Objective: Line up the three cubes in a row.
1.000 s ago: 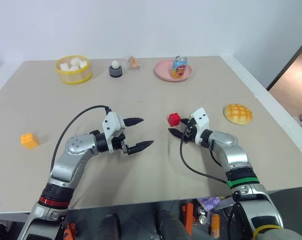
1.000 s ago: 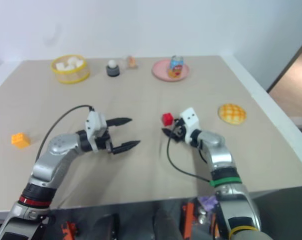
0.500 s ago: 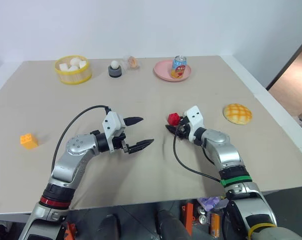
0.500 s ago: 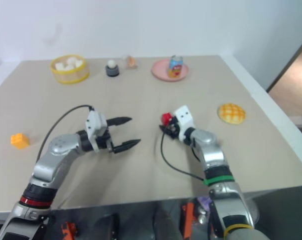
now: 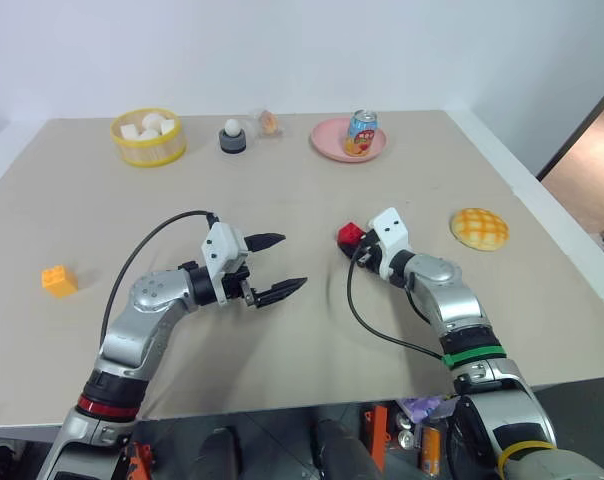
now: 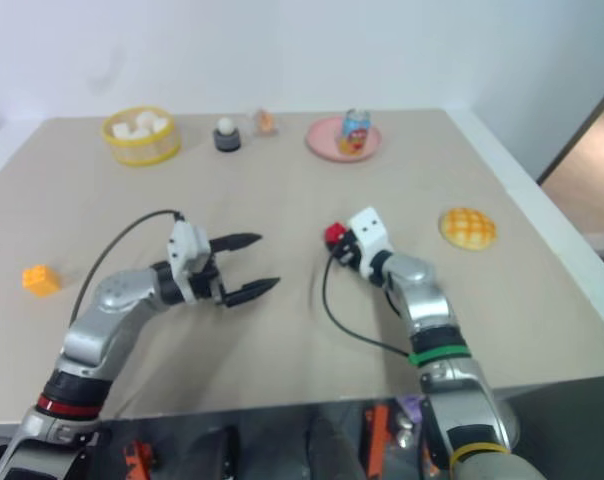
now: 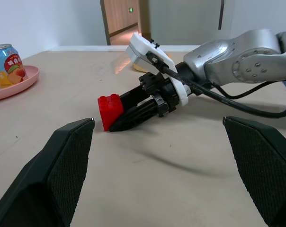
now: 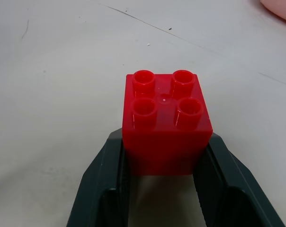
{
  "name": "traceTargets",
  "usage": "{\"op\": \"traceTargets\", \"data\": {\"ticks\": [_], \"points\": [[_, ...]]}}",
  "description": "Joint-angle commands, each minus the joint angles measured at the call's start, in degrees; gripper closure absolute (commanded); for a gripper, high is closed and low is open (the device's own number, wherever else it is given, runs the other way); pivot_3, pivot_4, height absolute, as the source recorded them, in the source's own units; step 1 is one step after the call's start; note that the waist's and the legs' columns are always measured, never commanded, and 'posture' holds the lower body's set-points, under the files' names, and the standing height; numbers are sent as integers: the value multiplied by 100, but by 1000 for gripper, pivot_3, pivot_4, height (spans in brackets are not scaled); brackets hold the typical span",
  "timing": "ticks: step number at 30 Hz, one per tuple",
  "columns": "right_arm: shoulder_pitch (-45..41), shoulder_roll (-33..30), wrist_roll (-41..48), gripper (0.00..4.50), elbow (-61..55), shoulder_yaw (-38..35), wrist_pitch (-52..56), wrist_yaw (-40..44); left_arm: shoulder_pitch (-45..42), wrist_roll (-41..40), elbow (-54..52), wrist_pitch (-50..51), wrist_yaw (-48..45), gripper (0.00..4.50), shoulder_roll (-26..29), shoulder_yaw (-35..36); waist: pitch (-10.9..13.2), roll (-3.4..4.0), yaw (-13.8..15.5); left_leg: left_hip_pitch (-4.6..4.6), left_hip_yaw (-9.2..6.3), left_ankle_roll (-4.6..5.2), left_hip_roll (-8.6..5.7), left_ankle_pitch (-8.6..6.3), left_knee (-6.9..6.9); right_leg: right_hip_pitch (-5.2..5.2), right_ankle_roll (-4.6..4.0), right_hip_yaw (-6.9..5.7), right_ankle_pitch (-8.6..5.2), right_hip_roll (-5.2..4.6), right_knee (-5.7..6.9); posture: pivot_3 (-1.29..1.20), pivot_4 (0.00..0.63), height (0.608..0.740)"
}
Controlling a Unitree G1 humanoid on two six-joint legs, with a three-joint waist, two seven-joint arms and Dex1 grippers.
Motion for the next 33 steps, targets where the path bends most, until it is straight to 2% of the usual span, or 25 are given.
{"op": "traceTargets", "data": {"ticks": [1,5,7,10,12,21,27,33], "points": [[125,-406,464,3253,-481,-122,-102,1043,388,-535,-677,175,-335,0,378,390,0,0,5,-13,-1,0,0,0,-11,-17,-3,0,-5,2,1,0,150,740],[600,-982,1028,3253,-1245,26,-139,2622,749,-936,-840,203,-619,0,781,842,0,0,31,-21,-6,1,0,0,-50,-31,14,-2,-22,3,2,0,150,740],[798,-1163,1210,3253,-1567,109,-100,3119,885,-1119,-809,163,-746,0,912,1110,1,1,27,-20,-7,3,0,-6,-55,-32,11,-5,-33,3,2,0,150,740],[878,-1338,1110,3253,-1614,409,-670,3812,1120,-1030,-751,-125,-1044,0,1137,1323,1,1,13,-17,-5,0,2,-10,-54,-34,4,-8,-36,3,2,0,150,740],[856,-1278,1150,3253,-1723,538,-713,3977,1261,-1122,-812,-153,-1172,0,1200,1389,1,0,17,-15,-3,-1,2,-9,-52,-33,-19,-8,-44,2,2,0,150,740],[853,-1035,1180,3253,-1916,996,-1115,4549,1960,-1152,-1074,-680,-1686,0,1366,1648,2,-2,29,-16,-1,-5,4,-6,-40,-33,-22,-11,-34,-2,2,0,150,740],[754,-1173,1098,3253,-1531,975,-1375,4800,2243,-1175,-1271,-737,-1621,0,1437,1808,2,-2,75,-16,0,-6,4,-6,-40,-34,-22,-12,-34,-2,2,0,150,740],[316,-1418,992,3253,-421,674,-1730,4745,2277,-1186,-1354,-718,-1466,0,1475,1888,2,-2,105,-14,5,-6,6,-5,-38,-35,-28,-13,-30,-3,2,0,150,740]]}}
